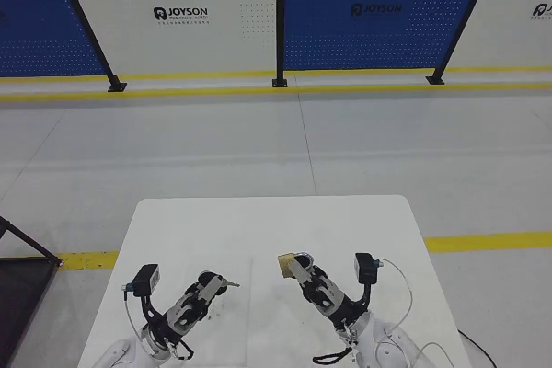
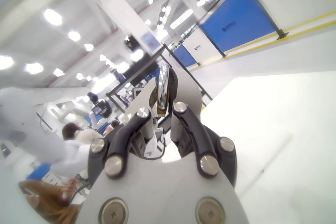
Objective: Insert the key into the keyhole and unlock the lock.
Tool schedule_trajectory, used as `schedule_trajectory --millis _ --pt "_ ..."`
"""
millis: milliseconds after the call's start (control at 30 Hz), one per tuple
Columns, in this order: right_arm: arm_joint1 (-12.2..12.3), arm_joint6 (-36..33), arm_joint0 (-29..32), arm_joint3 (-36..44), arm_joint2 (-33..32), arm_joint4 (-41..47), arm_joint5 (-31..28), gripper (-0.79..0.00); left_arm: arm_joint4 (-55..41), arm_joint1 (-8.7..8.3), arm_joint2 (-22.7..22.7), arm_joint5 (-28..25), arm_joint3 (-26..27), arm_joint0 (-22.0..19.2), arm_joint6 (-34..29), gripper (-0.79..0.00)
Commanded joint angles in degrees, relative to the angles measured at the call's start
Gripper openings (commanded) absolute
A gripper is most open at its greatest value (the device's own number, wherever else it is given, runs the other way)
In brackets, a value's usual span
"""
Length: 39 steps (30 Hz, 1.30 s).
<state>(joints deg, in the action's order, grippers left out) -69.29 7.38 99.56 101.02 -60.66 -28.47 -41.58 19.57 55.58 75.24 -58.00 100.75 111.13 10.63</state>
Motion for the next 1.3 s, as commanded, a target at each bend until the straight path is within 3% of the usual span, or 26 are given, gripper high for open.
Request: schedule_trajectory --millis 0,267,833,1000,1267 --pt "0.0 1.0 0.5 0.0 0.0 0.0 -0.8 -0.785 -1.0 0.02 -0.8 0.0 0.0 -0.4 0.9 -0.785" --pt "-0.3 4.8 1.6 -0.8 0.6 0.3 -3.7 -0.785 -1.0 0.68 -3.0 0.0 -0.3 -0.9 4.9 -0.785" --pt "-0.3 4.6 1.5 -0.8 0.5 0.3 -3.6 -0.785 1.8 0.9 -2.3 0.3 -1.3 -1.6 4.8 -0.785" --pt "-0.8 5.6 0.7 -0.7 1.9 1.7 -1.6 -0.785 -2.2 1.7 -4.8 0.1 -2.4 -3.1 5.6 -0.785" --pt "-2.3 13.1 -0.6 -1.6 5.5 1.3 -0.9 -0.785 -5.0 3.18 -8.8 0.0 -2.2 -4.9 9.6 -0.785"
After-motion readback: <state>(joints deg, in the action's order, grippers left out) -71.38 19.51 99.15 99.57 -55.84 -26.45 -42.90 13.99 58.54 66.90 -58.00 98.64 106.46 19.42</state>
